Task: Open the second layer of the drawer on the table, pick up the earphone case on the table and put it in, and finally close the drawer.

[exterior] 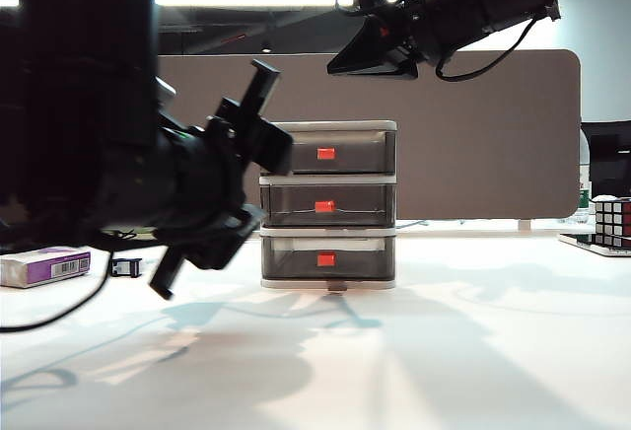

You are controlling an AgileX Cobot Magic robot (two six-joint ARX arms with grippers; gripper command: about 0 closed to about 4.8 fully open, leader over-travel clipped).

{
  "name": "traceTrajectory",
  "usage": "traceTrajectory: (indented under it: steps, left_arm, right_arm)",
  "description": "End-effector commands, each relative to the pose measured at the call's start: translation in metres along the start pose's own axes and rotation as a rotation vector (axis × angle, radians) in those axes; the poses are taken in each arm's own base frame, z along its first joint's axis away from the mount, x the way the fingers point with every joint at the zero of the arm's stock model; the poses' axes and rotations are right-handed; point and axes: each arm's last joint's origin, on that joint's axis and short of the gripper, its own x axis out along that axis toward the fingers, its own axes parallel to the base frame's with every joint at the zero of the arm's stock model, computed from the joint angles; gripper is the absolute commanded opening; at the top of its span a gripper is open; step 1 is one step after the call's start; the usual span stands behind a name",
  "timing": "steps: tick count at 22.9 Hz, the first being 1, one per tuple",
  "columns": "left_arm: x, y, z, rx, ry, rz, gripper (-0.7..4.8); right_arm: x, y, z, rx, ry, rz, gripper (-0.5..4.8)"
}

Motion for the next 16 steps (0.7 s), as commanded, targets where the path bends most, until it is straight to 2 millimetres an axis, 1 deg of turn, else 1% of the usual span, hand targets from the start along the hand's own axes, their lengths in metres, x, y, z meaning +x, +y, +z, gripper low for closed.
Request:
traceTrajectory:
  steps: [1,5,6,7,9,12,16]
  left_arm:
    - [0.003,-0.003,-0.01,-0.103,-0.041,0.0,2.07]
    - [0.002,-0.01,-0.023,-0.18,-0.054,0.001,2.09]
    - [0.003,-0.013,-0.024,-0.188,-0.054,-0.008,2.19]
    - [0.004,-0.014,-0.024,-0.191,-0.056,-0.011,2.36]
    - [0.008,-0.017,-0.024,-0.2,-0.064,-0.022,2.92]
    - [0.015,-0.022,-0.021,-0.236,-0.092,-0.033,2.91]
    - [0.025,-0.023,-0.025,-0.313,-0.101,-0.04,2.8]
  right_arm:
    - [0.004,-0.002,0.001,-0.014,-0.018,0.002,-0.05]
    - [0.011,-0.004,-0.009,0.004,0.014,0.008,-0.05]
    - [0.013,-0.003,-0.011,0.006,0.019,0.012,-0.05]
    - [0.014,-0.004,-0.013,0.007,0.021,0.012,-0.05]
    - [0.017,-0.005,-0.015,0.01,0.026,0.012,-0.05]
    - [0.021,-0.007,-0.019,0.013,0.031,0.008,-0.05]
    - [0.023,-0.008,-0.023,0.017,0.039,0.006,-0.05]
